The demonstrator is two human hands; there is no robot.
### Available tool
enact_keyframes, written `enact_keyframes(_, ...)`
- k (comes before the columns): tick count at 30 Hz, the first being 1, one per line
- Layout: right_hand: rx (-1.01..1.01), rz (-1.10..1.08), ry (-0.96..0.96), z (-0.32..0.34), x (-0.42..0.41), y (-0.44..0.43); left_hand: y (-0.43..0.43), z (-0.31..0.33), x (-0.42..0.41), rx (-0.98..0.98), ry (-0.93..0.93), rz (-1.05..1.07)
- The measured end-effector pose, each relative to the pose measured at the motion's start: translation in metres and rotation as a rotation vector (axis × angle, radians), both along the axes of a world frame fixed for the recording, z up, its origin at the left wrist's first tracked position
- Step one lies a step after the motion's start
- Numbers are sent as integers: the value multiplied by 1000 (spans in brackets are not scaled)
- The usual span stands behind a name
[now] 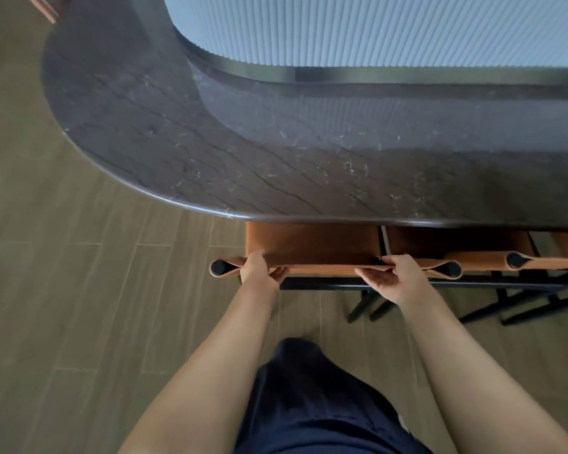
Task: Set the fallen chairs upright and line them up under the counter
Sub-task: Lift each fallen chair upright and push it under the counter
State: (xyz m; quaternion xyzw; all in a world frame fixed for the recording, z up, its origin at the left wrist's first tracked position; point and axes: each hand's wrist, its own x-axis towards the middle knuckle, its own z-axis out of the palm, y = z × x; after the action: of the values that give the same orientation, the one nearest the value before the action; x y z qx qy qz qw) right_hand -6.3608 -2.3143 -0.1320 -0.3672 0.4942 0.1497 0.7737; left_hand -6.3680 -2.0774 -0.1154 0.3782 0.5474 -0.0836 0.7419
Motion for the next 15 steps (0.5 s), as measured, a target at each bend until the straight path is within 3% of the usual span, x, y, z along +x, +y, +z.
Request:
enact_keyframes(5,14,-58,-26,4,1,2,-3,-4,-1,70,119,136)
enact_keyframes(15,42,-84,-74,8,-13,24,19,-1,-16,53,131,211)
